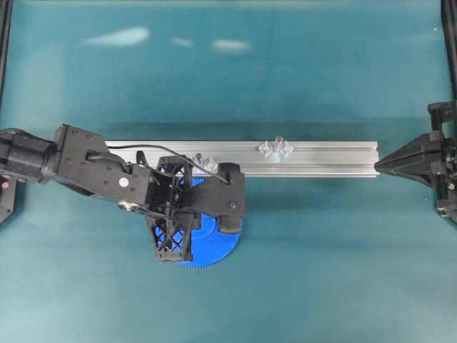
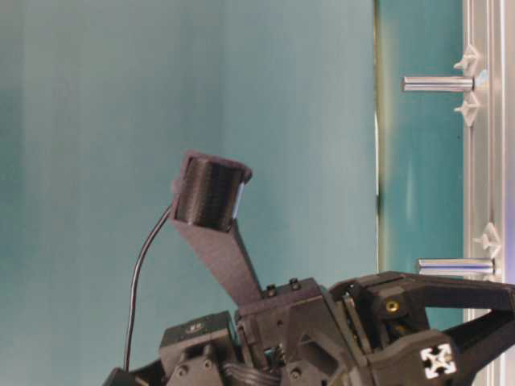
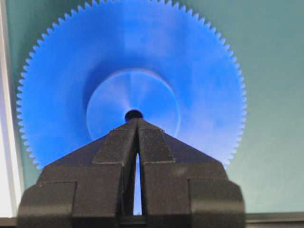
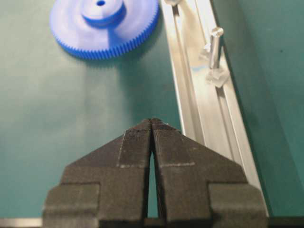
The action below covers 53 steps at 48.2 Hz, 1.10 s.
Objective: Insert the large gear onto the shaft.
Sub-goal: 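Lower the open left gripper down around the gear hub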
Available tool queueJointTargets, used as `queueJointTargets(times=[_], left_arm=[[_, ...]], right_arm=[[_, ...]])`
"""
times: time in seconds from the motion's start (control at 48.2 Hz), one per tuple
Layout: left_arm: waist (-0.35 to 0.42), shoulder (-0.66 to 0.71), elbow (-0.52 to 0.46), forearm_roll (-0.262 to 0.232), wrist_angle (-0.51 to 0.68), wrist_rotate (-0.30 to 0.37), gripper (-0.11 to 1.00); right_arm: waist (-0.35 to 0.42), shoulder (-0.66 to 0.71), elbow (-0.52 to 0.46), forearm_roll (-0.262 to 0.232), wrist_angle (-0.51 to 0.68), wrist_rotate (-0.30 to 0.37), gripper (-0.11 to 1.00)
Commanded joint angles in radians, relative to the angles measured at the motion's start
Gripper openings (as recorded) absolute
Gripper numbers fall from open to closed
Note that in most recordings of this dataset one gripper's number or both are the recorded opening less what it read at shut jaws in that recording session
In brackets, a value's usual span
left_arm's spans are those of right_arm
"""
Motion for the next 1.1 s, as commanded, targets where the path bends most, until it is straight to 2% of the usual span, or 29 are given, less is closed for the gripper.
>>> queueJointTargets(times=[0.0,1.079], left_arm=[[-0.005,-0.011,-0.026,0.003,0.006,0.003,0.00],[-0.005,0.018,-0.034,0.003,0.006,0.006,0.00]], right_arm=[[-0.003,0.005,-0.008,-0.002,-0.005,0.011,0.05],[-0.018,-0.003,0.005,0.000,-0.012,0.011,0.05]])
